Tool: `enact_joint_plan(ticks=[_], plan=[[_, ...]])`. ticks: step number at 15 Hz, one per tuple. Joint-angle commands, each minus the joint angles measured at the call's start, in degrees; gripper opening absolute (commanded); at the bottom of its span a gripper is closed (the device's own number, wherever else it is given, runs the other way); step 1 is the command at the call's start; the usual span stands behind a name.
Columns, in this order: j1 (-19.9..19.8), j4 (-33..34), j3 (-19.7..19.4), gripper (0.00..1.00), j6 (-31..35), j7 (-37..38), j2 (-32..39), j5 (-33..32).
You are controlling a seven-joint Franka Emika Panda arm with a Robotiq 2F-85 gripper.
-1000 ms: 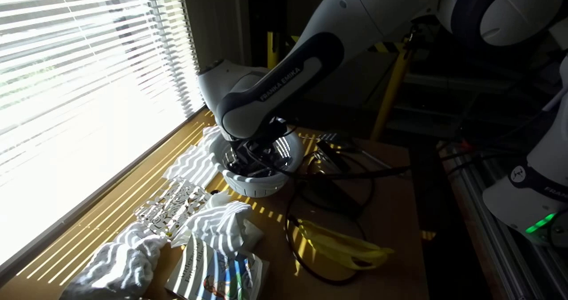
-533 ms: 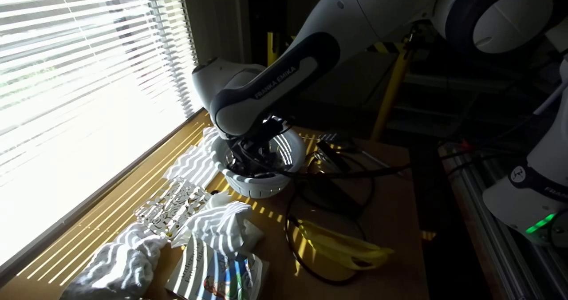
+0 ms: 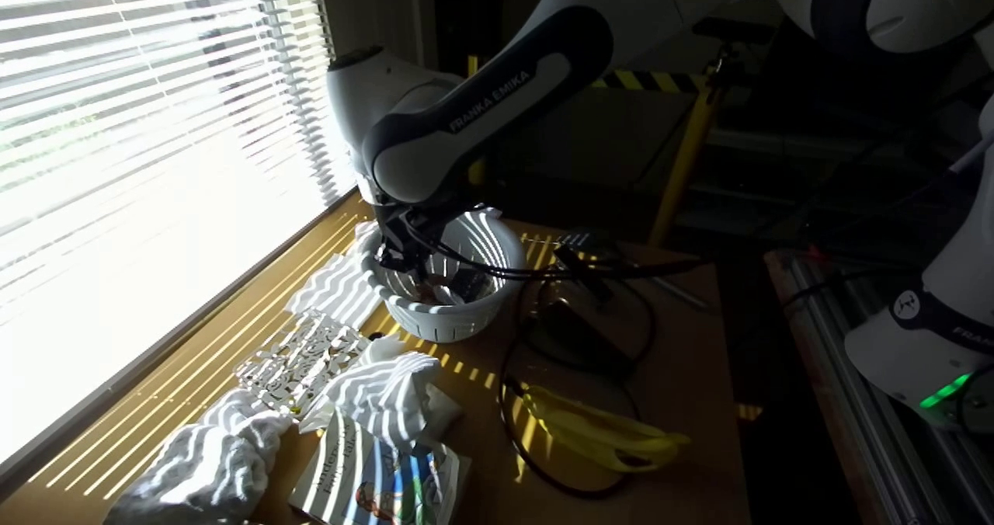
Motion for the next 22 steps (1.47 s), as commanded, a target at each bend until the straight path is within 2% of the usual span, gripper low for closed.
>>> enact_joint_plan(ticks=[1,5,7,12,19,22], plan=[[2.2,-12.3,-1.3,0.01,9.2,1.7,-11.3,-3.4],[2.6,-22.1,0.3,0.01,17.8,-2.4,-21.0,-5.4],[2.5,-27.2,1.7,0.01,22.6,-7.1,-25.6,-6.3],[2.1,-31.1,7.9,0.01,29.2,-17.8,-29.9,-5.2],[1.5,-30.8,17.7,0.01,26.0,-34.6,-27.2,-3.7],[1.0,-29.5,19.8,0.01,23.6,-42.2,-23.7,-4.5]])
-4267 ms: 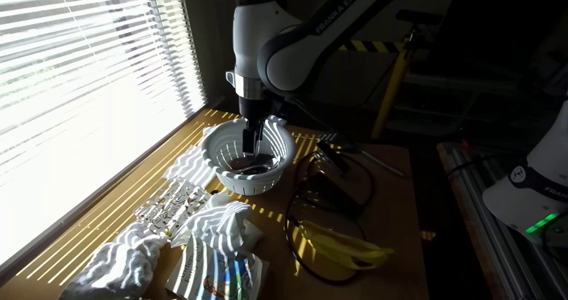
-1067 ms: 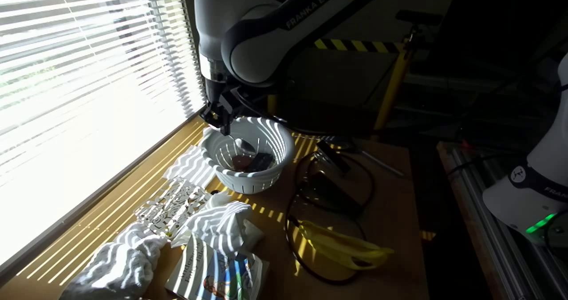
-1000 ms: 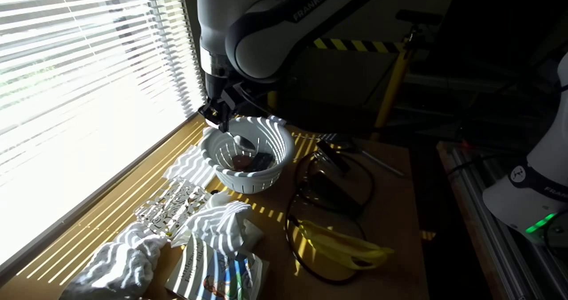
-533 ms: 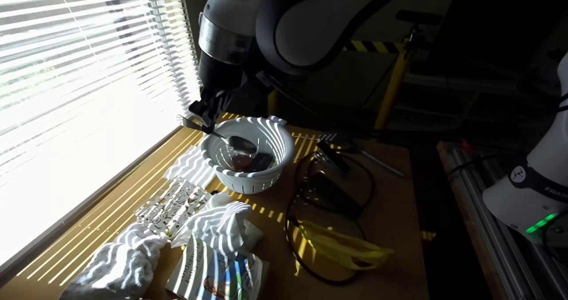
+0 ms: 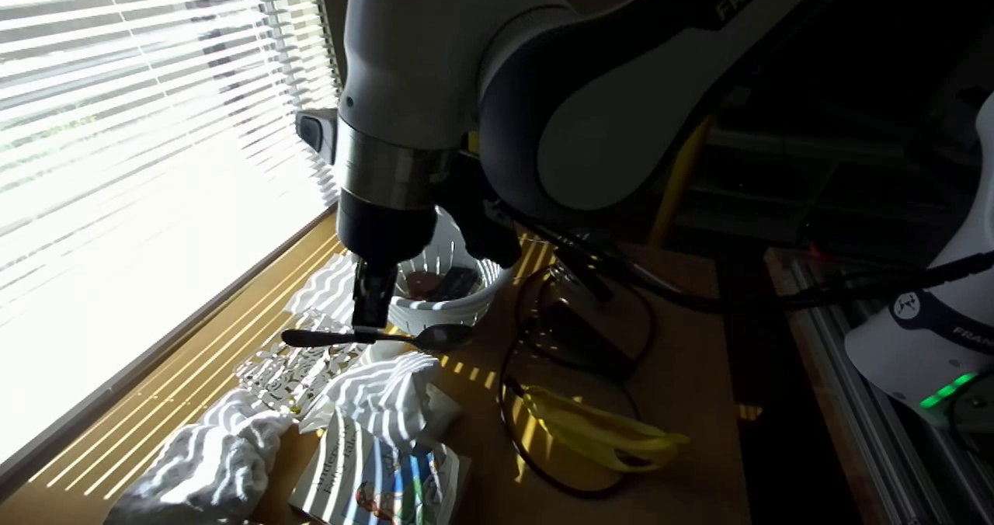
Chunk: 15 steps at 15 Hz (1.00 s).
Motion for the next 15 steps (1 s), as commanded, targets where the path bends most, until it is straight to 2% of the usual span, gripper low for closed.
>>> enact_joint_plan(ticks=[1,5,8,11,15], plan=[[-2.2,2.1,2.7,0.01,-3.3,-11.0,4.5,0.4],[-3.6,7.6,1.8,0.01,-11.0,-18.7,12.2,-0.9],[-2.4,14.2,-0.3,0.01,-13.4,-19.1,18.2,-3.8],[0.1,22.2,-2.4,0.01,-15.5,-16.4,23.4,-6.6],[2.5,32.9,-3.4,0.01,-23.3,-16.2,30.0,-8.8]])
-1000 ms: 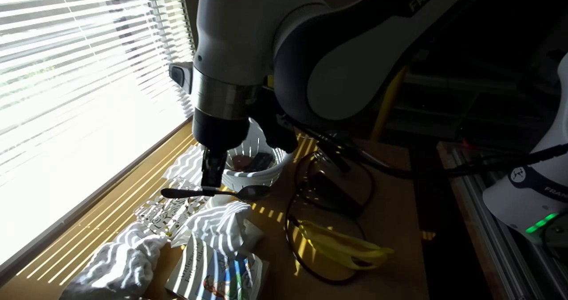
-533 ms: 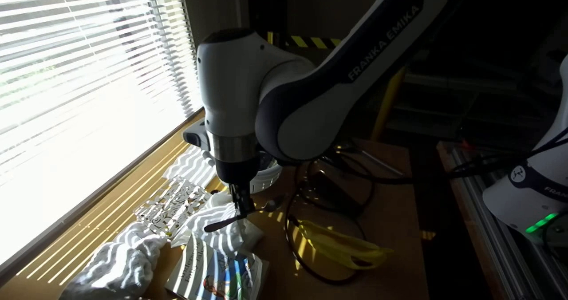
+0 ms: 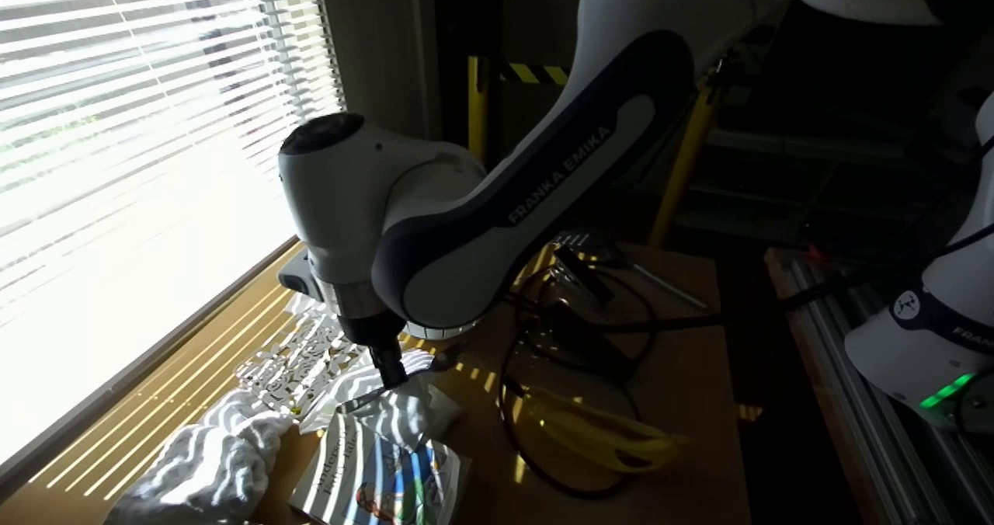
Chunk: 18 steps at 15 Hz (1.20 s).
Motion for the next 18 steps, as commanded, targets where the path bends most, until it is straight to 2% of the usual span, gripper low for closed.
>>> enact_joint_plan(ticks=[1,2,4,6,8,10,13,18], plan=[[2.6,12.2,-1.0,0.01,-9.1,1.1,7.3,-2.5],[3.0,14.0,-1.0,0.25,-11.3,1.0,8.3,-2.6],[3.4,16.3,-1.0,0.36,-14.2,1.1,9.1,-2.5],[3.5,16.6,-0.8,0.50,-14.0,1.2,8.0,-2.3],[3.1,13.7,-0.7,0.64,-10.6,1.7,4.2,-2.2],[3.0,7.7,-1.8,0.77,-4.3,4.0,-1.5,-1.9],[1.2,0.4,-2.2,0.98,4.0,9.7,-8.6,-0.9],[-4.8,-11.7,-3.8,1.00,5.2,17.2,-18.2,3.5]])
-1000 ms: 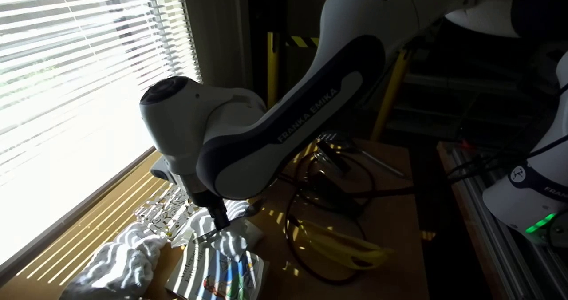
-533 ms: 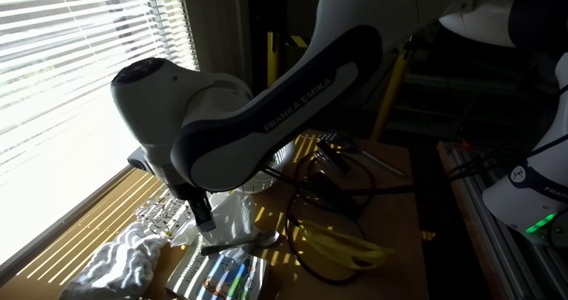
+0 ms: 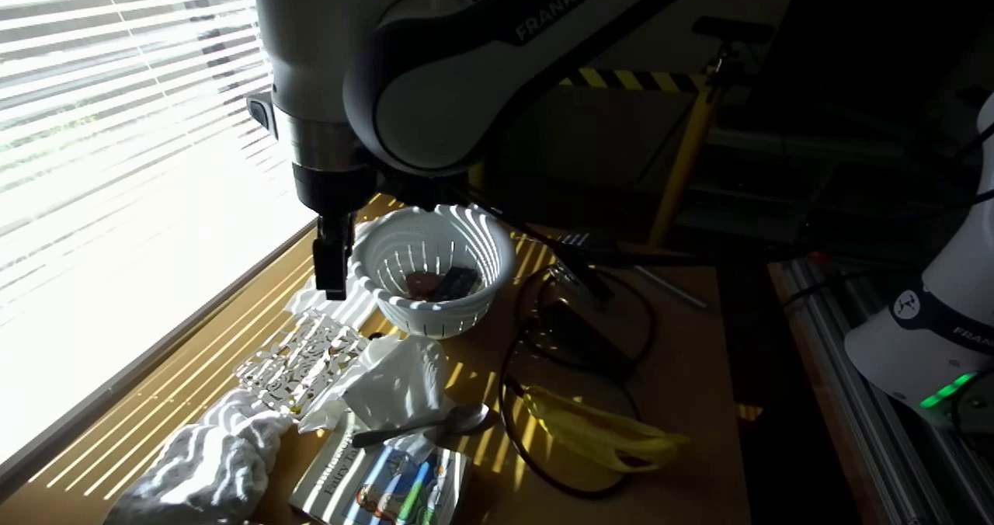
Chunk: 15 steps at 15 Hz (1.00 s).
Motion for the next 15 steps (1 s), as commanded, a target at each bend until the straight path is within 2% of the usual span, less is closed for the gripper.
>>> enact_joint_plan(ticks=[1,4,6,9,11,15], plan=[[-4.7,-13.7,-1.2,1.00,4.3,4.4,-8.7,3.6],[-10.5,-19.7,-1.1,1.00,9.7,3.3,-10.1,9.7],[-14.3,-20.6,0.1,1.00,12.6,1.6,-8.4,15.4],[-18.0,-20.9,2.0,1.00,13.2,1.4,-6.3,23.7],[-18.9,-20.8,2.6,1.00,13.0,1.8,-5.4,27.3],[-15.9,-18.2,0.5,1.00,13.8,6.6,-0.7,26.1]])
